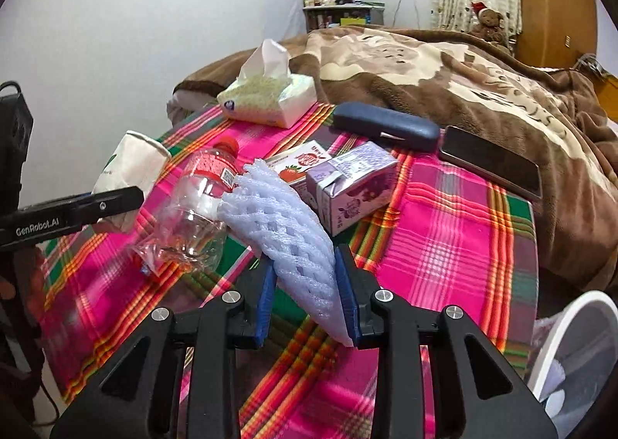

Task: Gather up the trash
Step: 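Carry the foam sleeve and paper bag over the wastebasket with both grippers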

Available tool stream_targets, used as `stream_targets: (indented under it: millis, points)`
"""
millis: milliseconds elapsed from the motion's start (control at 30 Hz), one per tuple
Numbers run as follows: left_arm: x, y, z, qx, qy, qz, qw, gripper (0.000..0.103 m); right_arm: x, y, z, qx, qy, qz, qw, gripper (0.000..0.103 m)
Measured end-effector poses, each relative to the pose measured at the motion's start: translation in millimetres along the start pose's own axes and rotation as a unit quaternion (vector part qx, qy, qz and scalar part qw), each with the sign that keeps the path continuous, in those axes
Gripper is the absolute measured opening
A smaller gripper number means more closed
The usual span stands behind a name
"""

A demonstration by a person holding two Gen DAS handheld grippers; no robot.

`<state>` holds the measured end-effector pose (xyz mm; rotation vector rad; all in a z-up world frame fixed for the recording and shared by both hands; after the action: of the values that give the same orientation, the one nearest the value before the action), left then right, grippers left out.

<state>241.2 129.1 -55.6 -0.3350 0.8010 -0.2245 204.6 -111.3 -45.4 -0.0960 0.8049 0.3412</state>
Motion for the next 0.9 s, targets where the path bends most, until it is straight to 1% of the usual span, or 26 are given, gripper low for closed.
stream_targets:
  millis: [200,533,733,900]
  points:
    - [-16,-34,-4,0.028,-0.01,-0.02,0.9994,0.048,-17,-12,-2,0.019,-0.015,-0.003,1.0,0.031]
    - [-21,-99,-17,0.074,-0.006,-0.064,0.9952,0.048,-55,-49,-16,0.055,-0.039,-0.024,0.997,0.031]
    - [-15,-143,-26,0.103,0.007,-0.089,0.9906,0.048,-74,-79,-28,0.082,-0.048,-0.048,0.994,0.031]
    - [-5,-191,-37,0.13,0.018,-0.121,0.9839,0.048,-90,-112,-39,0.113,-0.052,-0.072,0.99,0.031]
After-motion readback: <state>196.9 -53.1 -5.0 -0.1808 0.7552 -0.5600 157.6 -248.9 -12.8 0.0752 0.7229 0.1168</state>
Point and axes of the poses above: each gripper's, at about its wrist camera, not at the fingertips, and x roughly the way its jaws point, y to its left, z to its top, the point moved 5 cm from there along x, roughly the way its jaws point, and after that the axes turned 7 degrees about -z, right-handed, at the moved point
